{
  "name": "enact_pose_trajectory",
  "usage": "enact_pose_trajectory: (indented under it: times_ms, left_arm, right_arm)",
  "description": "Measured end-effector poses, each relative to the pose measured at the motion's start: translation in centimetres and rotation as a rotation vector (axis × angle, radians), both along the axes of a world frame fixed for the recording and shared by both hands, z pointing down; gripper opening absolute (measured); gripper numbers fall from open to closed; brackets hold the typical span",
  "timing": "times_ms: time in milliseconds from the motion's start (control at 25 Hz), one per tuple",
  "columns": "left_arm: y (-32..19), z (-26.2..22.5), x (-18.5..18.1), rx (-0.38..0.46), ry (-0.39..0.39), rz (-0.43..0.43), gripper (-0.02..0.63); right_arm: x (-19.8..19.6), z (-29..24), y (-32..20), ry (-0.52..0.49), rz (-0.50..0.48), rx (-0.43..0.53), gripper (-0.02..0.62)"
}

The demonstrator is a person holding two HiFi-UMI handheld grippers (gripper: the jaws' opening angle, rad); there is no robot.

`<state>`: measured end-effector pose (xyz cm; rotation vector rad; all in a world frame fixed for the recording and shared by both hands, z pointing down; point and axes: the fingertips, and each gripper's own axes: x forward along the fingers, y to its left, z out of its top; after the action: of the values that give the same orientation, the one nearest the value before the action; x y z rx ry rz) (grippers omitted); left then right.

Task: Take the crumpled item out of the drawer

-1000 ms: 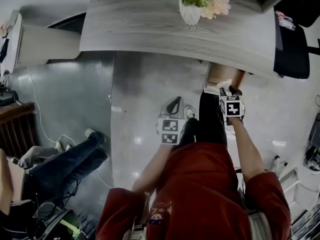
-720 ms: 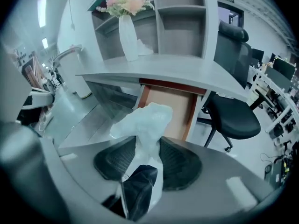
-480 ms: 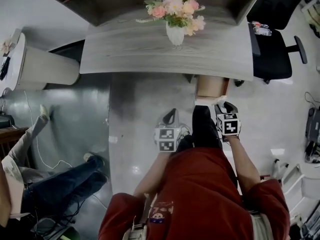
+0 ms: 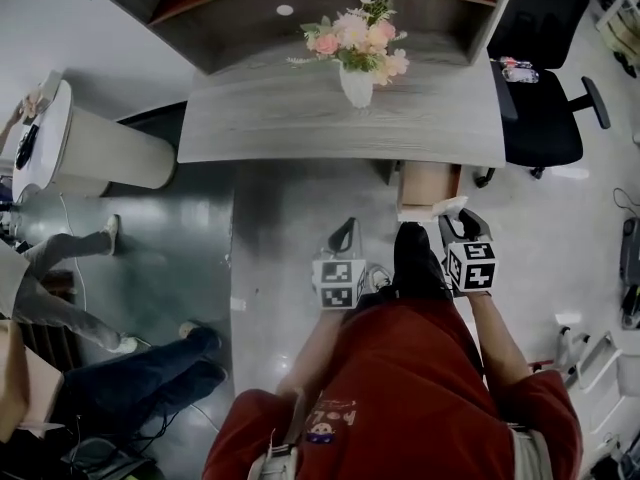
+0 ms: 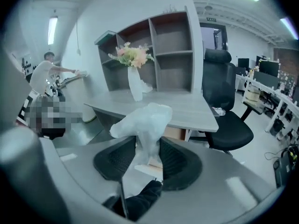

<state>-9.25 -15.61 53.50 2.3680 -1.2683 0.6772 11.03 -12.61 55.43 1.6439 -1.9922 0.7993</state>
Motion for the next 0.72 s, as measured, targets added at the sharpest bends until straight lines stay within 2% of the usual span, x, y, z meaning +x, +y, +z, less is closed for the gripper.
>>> enact_pose_trajectory:
  times_ms: [320,720]
  left_arm:
    - [0.3,-4.7,0.5,0.104,0.005,0.028,-0.003]
    - [1.0,-6.5,0.4,0.145,-0.002,0.043,-0.003]
  right_arm:
    - [1.3,-6.4,0.2,-0.020,0.068,0.143,0.163]
    - [1.3,-7.6,0.6,-0.035,0.098,0.182,0.163]
